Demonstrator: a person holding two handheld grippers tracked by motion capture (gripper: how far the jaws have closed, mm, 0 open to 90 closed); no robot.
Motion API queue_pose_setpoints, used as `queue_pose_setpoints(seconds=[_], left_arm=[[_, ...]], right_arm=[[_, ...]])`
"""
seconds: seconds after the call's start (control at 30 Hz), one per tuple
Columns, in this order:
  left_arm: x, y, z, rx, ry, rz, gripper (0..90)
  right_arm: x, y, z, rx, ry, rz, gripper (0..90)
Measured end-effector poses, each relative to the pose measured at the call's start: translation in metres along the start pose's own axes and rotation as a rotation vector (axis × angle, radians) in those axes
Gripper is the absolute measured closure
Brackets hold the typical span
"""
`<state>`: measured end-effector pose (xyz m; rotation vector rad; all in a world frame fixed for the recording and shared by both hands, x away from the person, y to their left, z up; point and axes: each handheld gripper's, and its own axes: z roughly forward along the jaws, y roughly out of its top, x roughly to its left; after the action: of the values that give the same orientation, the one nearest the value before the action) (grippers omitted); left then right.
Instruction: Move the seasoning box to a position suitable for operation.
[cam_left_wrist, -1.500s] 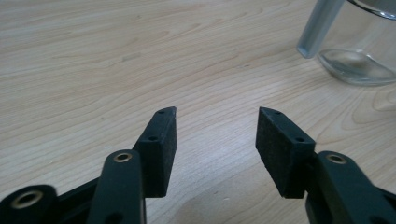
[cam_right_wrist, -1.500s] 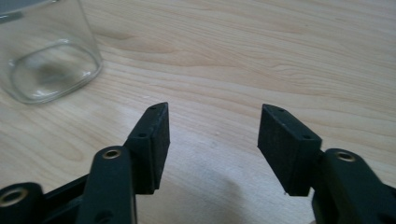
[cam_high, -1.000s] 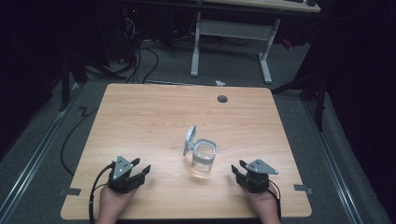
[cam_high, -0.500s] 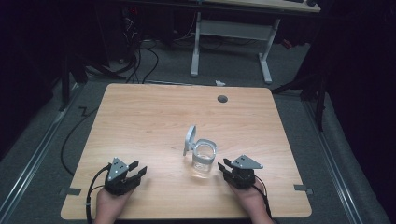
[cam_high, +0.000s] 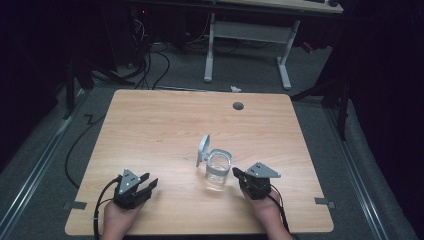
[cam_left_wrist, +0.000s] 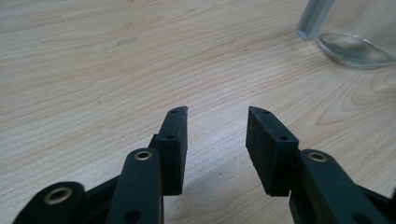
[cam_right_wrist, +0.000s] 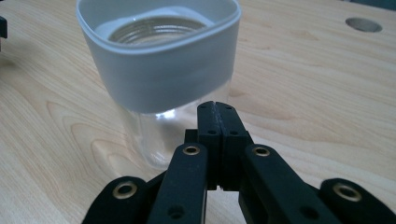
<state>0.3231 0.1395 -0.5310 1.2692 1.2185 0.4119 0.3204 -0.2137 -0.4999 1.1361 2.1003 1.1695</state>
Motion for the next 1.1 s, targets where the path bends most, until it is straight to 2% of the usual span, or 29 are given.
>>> queue_pose_setpoints(seconds=[0.17, 0.3, 0.53, 0.83, 1.0, 1.03, 1.1], left_arm=[[0.001, 0.0, 0.002, -0.003, 0.009, -0.004, 58.5], [0.001, 0.0, 0.001, 0.001, 0.009, 0.005, 58.0], [0.0, -0.001, 0.002, 0.002, 0.008, 0.006, 57.5], [0.0, -0.001, 0.002, 0.001, 0.003, 0.002, 57.0], [-0.002, -0.001, 0.002, -0.002, -0.001, -0.007, 56.8], [-0.002, -0.001, 0.003, 0.001, 0.003, -0.006, 56.8], [-0.002, -0.001, 0.004, -0.003, 0.009, -0.009, 56.9]], right_arm=[[0.005, 0.003, 0.001, 0.002, 0.005, -0.026, 89.9], [0.005, 0.002, 0.002, 0.003, 0.009, -0.021, 90.0], [0.013, 0.002, -0.001, -0.003, 0.03, -0.043, 89.9], [0.027, 0.004, 0.002, -0.008, 0.069, -0.06, 89.9], [0.039, 0.009, 0.012, -0.008, 0.109, -0.066, 89.3], [0.044, 0.011, 0.015, -0.005, 0.112, -0.087, 88.7], [0.044, 0.011, 0.014, -0.006, 0.111, -0.085, 88.8]])
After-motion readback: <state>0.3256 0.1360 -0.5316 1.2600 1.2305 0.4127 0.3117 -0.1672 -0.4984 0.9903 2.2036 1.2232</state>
